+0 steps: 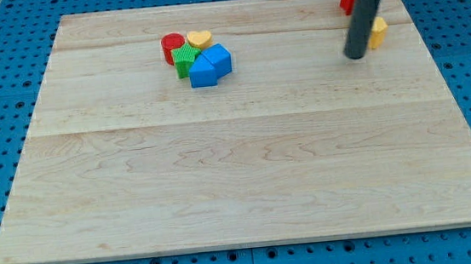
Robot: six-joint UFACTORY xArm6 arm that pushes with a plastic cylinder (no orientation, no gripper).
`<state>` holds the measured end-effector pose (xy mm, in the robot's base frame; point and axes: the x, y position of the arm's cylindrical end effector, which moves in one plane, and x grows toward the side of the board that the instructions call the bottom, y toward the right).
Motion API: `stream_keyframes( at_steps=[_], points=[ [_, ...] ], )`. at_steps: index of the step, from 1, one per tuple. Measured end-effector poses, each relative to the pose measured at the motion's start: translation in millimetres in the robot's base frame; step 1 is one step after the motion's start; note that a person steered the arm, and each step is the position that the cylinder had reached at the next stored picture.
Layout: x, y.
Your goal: Separate the red circle from the yellow heart
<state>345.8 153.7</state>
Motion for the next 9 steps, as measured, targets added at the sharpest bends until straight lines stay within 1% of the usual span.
stream_keyframes(
  at_steps=[3, 4, 5, 6, 9],
  points=[
    [-87, -202],
    [-95, -270],
    [-76, -321],
    [-51, -321],
    [-35, -270]
  ],
)
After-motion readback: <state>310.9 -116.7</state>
